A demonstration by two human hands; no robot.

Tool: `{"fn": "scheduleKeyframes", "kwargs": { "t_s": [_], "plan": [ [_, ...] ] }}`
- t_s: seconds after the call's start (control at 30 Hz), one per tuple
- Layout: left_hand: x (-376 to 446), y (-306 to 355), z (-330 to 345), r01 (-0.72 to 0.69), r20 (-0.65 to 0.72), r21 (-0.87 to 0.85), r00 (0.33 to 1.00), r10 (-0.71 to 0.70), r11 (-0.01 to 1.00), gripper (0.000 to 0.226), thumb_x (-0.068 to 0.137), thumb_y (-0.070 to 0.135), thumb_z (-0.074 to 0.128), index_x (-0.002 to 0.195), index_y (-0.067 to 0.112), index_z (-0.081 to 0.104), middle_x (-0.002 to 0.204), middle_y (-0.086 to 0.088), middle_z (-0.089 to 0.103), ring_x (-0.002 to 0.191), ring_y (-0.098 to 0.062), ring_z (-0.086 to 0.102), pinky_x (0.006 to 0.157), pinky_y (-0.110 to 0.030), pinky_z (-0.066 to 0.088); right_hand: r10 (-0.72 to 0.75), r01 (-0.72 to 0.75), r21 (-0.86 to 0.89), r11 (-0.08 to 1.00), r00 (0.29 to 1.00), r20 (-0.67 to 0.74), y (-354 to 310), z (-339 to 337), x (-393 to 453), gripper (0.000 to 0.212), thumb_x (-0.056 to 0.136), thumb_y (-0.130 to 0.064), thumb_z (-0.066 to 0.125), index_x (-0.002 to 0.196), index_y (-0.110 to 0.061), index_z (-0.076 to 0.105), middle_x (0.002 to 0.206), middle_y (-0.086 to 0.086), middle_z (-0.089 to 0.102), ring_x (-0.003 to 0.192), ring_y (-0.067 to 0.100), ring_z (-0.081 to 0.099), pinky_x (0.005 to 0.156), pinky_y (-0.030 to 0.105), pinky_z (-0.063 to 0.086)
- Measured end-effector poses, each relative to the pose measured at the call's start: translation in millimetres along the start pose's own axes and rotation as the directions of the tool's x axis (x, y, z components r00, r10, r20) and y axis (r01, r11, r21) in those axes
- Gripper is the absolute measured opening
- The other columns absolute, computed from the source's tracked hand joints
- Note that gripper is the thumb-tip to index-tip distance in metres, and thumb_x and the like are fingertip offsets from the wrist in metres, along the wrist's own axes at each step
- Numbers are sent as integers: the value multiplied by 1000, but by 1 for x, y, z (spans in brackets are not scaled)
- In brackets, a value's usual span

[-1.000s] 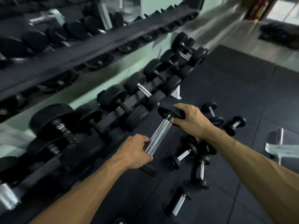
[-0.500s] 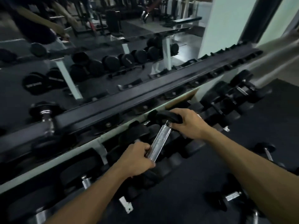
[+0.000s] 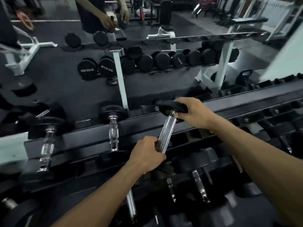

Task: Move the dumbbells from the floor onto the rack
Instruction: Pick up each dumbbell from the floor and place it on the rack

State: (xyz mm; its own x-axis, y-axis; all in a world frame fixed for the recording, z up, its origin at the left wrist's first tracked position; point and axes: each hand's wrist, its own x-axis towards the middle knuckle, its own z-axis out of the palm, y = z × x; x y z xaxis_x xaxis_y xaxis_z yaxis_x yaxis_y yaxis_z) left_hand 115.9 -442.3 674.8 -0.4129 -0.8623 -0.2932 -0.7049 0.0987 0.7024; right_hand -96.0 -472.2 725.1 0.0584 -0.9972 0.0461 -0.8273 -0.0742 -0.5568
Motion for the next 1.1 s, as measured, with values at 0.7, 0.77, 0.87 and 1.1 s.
{"fn": "scheduleKeyframes", "kwargs": {
  "t_s": [0.7, 0.77, 0.87, 1.1],
  "plan": [
    [104, 33, 60, 234, -162, -271, 945, -284, 934, 25, 72, 21, 73, 96, 18, 65, 81, 4, 68, 76, -19, 68, 71, -41, 60, -191, 201, -7, 980, 940, 283, 79, -5, 123, 25, 84, -13, 66, 107, -23, 64, 92, -6, 68, 87, 13, 64, 81, 38, 54],
    [111, 30, 63, 257, -178, -274, 933, -312, 927, 24, 73, 21, 72, 97, 18, 65, 81, 5, 68, 78, -17, 67, 74, -40, 59, -204, 213, 5, 977, 926, 319, 82, 1, 132, 27, 85, -13, 65, 109, -24, 63, 95, -6, 67, 88, 13, 64, 82, 37, 54],
    [115, 25, 64, 279, -194, -290, 920, -342, 916, 23, 74, 20, 73, 96, 17, 67, 82, 4, 69, 79, -15, 67, 77, -39, 57, -213, 216, 27, 976, 919, 332, 87, 15, 142, 26, 86, -12, 63, 108, -25, 62, 96, -6, 67, 89, 14, 63, 83, 39, 53],
    [117, 19, 62, 276, -176, -274, 927, -330, 921, 22, 75, 20, 74, 96, 19, 68, 84, 4, 70, 78, -12, 66, 74, -31, 57, -214, 227, 5, 974, 910, 354, 89, 19, 148, 24, 86, -18, 63, 107, -29, 59, 93, -8, 64, 87, 13, 61, 81, 38, 52]
  ]
}}
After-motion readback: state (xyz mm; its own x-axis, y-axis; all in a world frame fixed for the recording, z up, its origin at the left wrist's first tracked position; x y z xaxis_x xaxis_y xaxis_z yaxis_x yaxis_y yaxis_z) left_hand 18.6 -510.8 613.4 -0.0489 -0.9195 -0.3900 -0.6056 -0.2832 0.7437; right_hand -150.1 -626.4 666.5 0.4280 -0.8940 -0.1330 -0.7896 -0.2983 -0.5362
